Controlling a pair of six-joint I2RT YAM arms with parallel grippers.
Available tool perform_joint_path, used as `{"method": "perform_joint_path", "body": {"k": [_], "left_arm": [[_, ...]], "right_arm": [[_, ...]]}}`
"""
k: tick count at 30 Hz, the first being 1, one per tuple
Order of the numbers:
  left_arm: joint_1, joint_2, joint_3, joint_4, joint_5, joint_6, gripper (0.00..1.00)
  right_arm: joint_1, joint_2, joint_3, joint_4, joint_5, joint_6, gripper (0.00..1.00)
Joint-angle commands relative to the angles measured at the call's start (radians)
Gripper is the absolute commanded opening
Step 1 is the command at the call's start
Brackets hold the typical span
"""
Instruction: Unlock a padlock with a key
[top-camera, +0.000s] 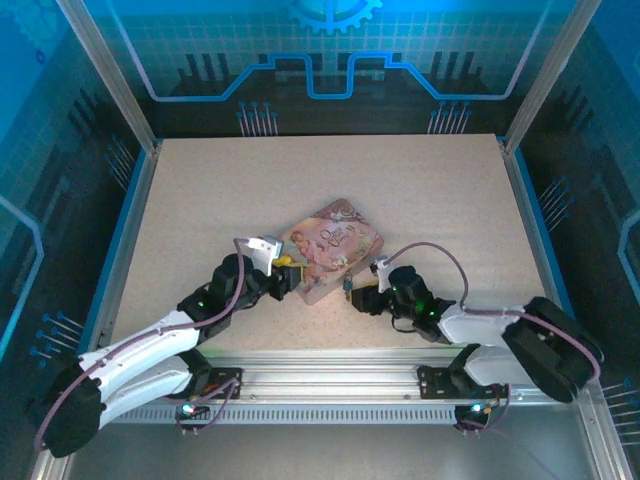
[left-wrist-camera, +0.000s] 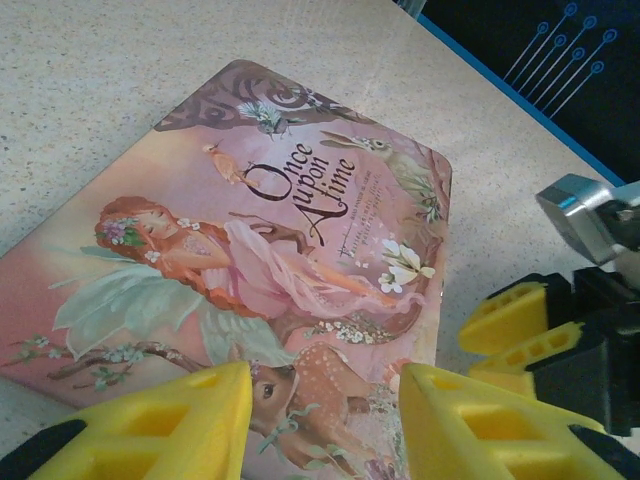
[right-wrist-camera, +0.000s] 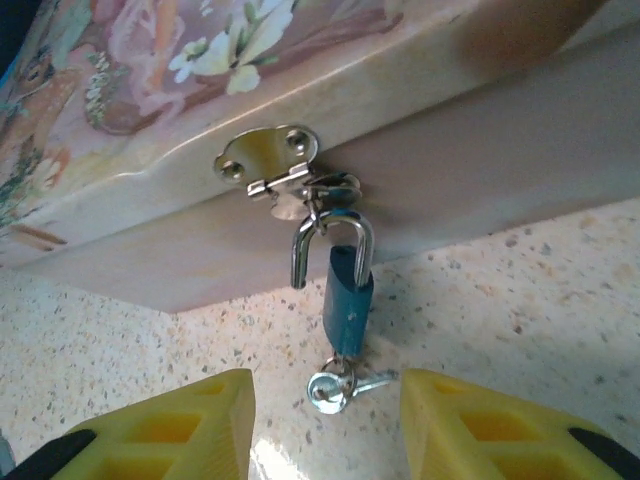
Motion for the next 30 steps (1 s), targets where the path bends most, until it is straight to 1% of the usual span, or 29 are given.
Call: {"method": "perform_joint_path", "body": {"k": [1,3,7,11,12,16,17,21,23,26,30], "left_arm": [[0.009,-0.001,-0.014,0.026,0.026,-0.013,0.43],[0.011,-0.003,-0.014,0.023,0.025,-0.01,0.43],[0.011,-0.014,-0.014,0.011,0.024,-0.005,0.43],[0.014,-0.024,-0.014,-0.002,0.019,0.003,0.43],[0.014,-0.026,-0.016,-0.004,0.019,0.005,0.43],[0.016,-0.031,-0.014,-0.012,0.015,0.01,0.43],[0.019,-0.033,-0.016,-0.014,0.014,0.01,0.43],[0.02,-0.03,-0.017,-0.014,0.015,0.012,0.43],[0.023,-0.029,-0.017,-0.013,0.014,0.01,0.43],[0.023,-0.025,-0.017,-0.011,0.016,0.008,0.43],[0.022,-0.026,-0.017,-0.02,0.016,0.002,0.43]], "right_arm": [[-0.046,0.108,-0.015,0.242,-0.13,0.024,0.4],[-0.059,0.178,-0.006,0.3,-0.157,0.035,0.38],[-0.062,0.277,0.008,0.373,-0.16,0.056,0.35],[-0.061,0.344,0.031,0.404,-0.151,0.074,0.33],[-0.061,0.355,0.032,0.412,-0.148,0.078,0.31],[-0.061,0.365,0.019,0.428,-0.12,0.088,0.15],[-0.061,0.36,0.014,0.424,-0.116,0.088,0.14],[-0.05,0.317,0.002,0.349,-0.102,0.072,0.2],[-0.041,0.304,-0.002,0.32,-0.09,0.062,0.2],[-0.041,0.308,-0.004,0.326,-0.083,0.056,0.2],[-0.039,0.32,-0.002,0.336,-0.083,0.052,0.31]]}}
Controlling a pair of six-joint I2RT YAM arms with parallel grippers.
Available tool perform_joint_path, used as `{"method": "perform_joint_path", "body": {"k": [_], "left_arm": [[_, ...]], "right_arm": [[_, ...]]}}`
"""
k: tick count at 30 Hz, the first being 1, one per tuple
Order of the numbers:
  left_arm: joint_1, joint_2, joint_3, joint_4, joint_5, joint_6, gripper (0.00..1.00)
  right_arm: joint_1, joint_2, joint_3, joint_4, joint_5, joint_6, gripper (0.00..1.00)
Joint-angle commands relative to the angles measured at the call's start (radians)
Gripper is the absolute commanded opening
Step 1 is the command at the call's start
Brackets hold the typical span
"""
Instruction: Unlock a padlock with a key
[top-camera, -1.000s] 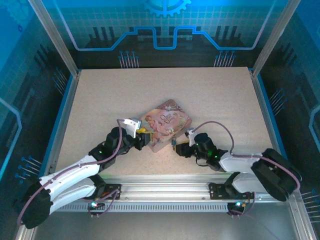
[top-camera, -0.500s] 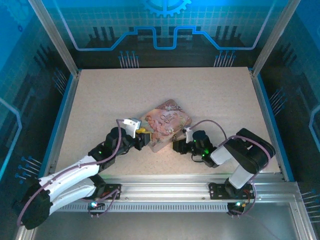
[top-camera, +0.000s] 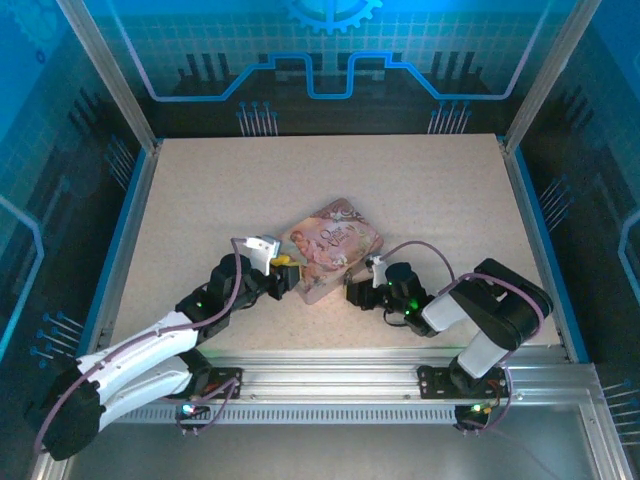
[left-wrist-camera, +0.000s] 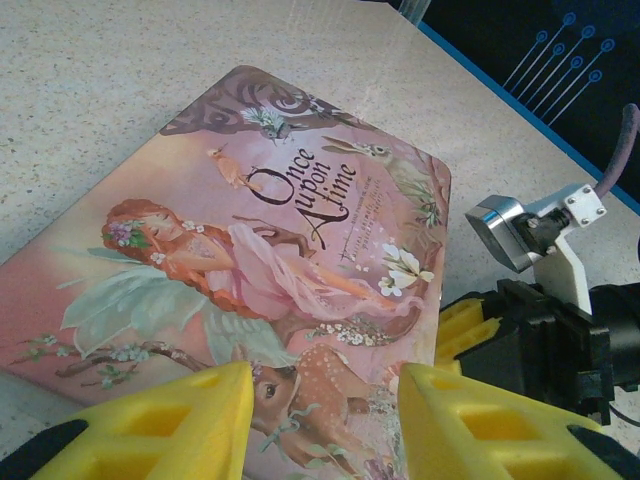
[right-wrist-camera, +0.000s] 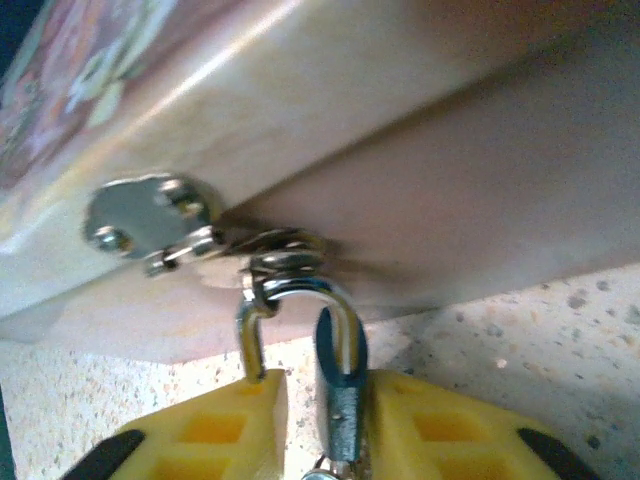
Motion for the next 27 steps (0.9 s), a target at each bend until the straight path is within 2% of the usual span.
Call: {"method": "perform_joint_path", "body": {"k": [1,7,12,16,22,27], "left_arm": [[0.01,-0.009,-0.015,-0.016,0.011,0.003,0.43],[0.011,-0.023,-0.022,-0.023,0.01,0.001,0.43],[0.011,-0.028,-0.021,-0.03,0.008,0.003,0.43],[0.012,-0.02,-0.01,-0.028,0.011,0.009,0.43],[0.011,-0.001,0.025,-0.031,0.021,0.026,0.43],[0.012,0.047,0.059,-0.005,0.043,0.035,0.43]], "right_arm": [[0.006,0.007,-0.015,-0.026,0.035,-0.015,0.3],[0.004,0.024,-0.027,0.023,0.048,-0.008,0.12],[0.004,0.007,-0.04,0.022,0.056,0.002,0.01],[0.006,-0.049,-0.039,-0.033,0.071,0.023,0.0],[0.012,-0.213,-0.024,-0.258,0.148,0.129,0.0],[0.055,-0.345,-0.009,-0.428,0.237,0.189,0.0]]}}
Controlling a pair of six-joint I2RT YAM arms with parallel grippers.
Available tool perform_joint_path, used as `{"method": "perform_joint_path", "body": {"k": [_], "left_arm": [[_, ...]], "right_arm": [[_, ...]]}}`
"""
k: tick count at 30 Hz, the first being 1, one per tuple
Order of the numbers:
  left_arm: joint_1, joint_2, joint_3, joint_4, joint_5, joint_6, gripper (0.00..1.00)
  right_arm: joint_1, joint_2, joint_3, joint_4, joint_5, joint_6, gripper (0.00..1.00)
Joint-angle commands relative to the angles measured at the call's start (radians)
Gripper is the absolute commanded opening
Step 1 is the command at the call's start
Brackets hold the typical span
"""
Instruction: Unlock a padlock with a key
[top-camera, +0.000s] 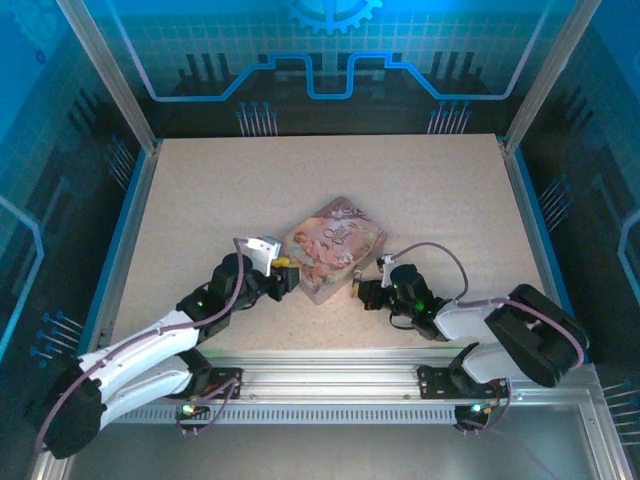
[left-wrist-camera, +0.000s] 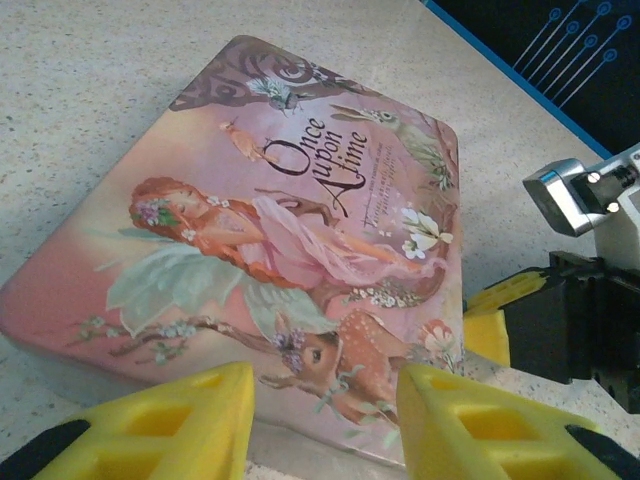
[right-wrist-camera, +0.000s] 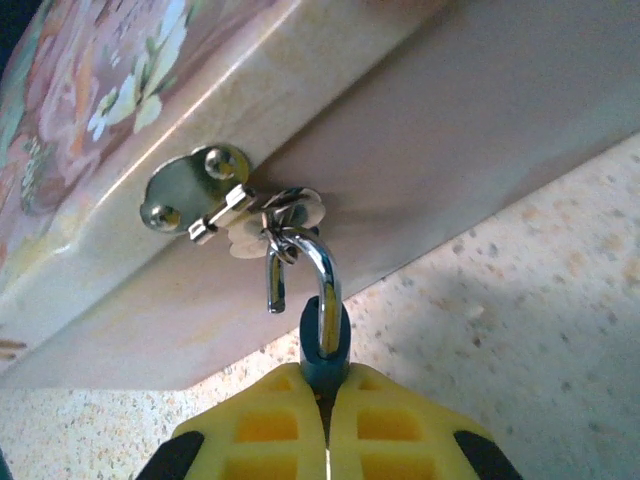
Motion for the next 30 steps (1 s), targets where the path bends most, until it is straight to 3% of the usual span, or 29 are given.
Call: {"method": "perform_joint_path", "body": {"k": [1,8,13,19,30], "left_arm": [[0.009,0.033,0.06,0.021,0.039,0.032,0.43],[0.009,0.092,0.119,0.039,0.074,0.043,0.43],[0.009,0.091,0.108,0.067,0.089,0.021,0.43],[0.009,0.088,0.085,0.091,0.102,-0.003,0.43],[0.01,0.083,0.034,0.133,0.119,-0.037,0.43]], "right_arm": [[0.035,-0.081,0.02,-0.145,0.099,0.072,0.0],[0.062,-0.17,0.124,-0.47,0.209,0.14,0.0],[0.028,-0.218,0.094,-0.439,0.199,0.261,0.0],[-0.001,-0.214,0.131,-0.433,0.177,0.293,0.0],[-0.123,-0.143,0.108,-0.245,0.047,0.359,0.0]]}}
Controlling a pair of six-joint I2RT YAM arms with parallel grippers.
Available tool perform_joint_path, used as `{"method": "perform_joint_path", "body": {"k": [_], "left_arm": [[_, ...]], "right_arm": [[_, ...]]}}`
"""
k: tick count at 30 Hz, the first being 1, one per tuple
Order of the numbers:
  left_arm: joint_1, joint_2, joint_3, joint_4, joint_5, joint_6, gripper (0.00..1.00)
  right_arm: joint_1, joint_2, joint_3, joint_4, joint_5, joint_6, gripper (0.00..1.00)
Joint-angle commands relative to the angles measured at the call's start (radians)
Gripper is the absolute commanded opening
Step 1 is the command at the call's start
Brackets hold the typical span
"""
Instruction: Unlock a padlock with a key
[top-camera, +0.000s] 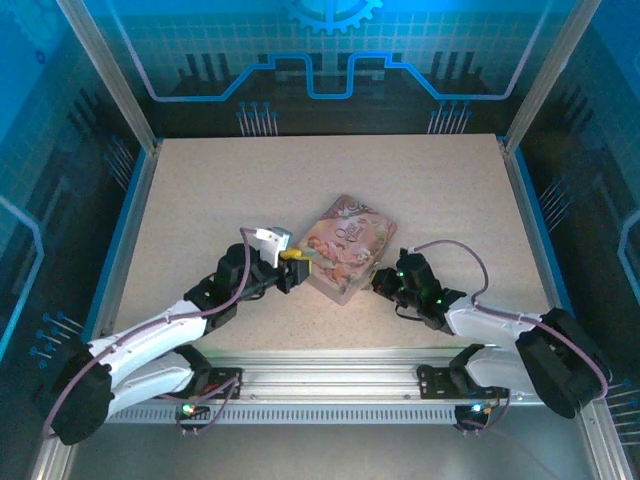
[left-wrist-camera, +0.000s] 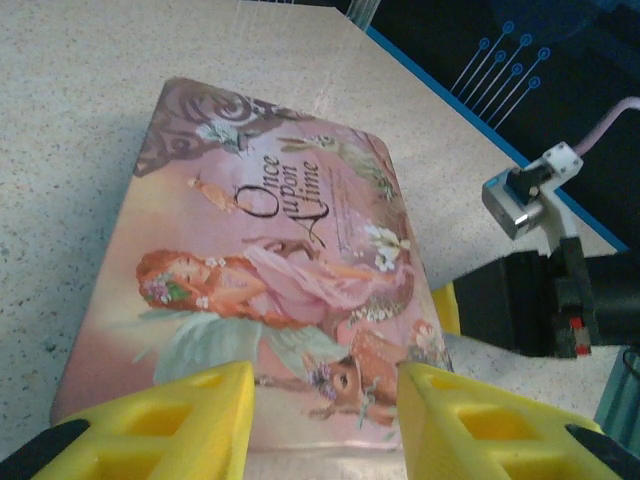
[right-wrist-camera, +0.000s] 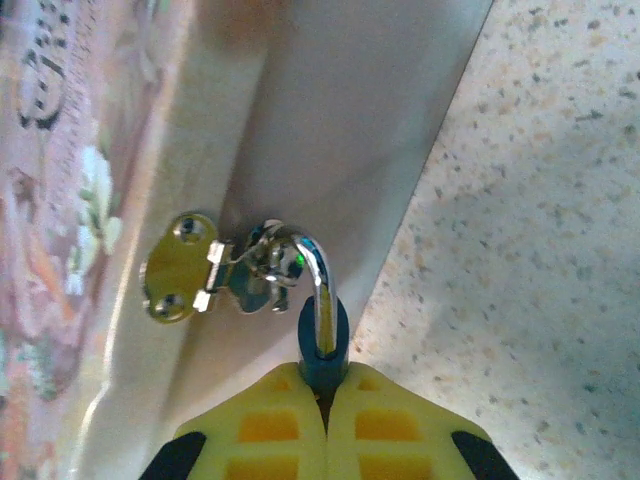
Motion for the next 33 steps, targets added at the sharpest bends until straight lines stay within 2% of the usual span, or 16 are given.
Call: {"method": "perform_joint_path", "body": {"k": [1,9,14,18,22,30,33], "left_arm": [[0.007,-0.007,-0.023,0.037,0.029,-0.029,0.43],[0.008,-0.035,-0.041,0.027,0.04,-0.041,0.43],[0.006,-0.039,-0.063,0.024,0.084,-0.055,0.42],[-0.028,-0.048,-0.084,0.032,0.073,-0.051,0.41],[-0.092,-0.047,-0.069,0.006,0.02,-0.019,0.41],[-0.12,-0.036,-0.062,0.016,0.001,-0.019,0.41],[-0.124,-0.035,-0.067,0.025,0.006,-0.026,0.4]], "right_arm": [[-0.03,0.009,0.021,0.097,-0.038,0.03,0.0],[-0.064,0.023,0.058,0.039,-0.041,0.044,0.0],[-0.066,0.021,0.149,-0.29,0.022,-0.031,0.0],[-0.065,0.002,0.169,-0.413,0.101,-0.08,0.0],[-0.03,0.053,0.267,-0.533,0.172,-0.161,0.0],[0.026,0.183,0.355,-0.616,0.247,-0.198,0.0],[-0.006,0.175,0.288,-0.502,0.16,-0.166,0.0]]}}
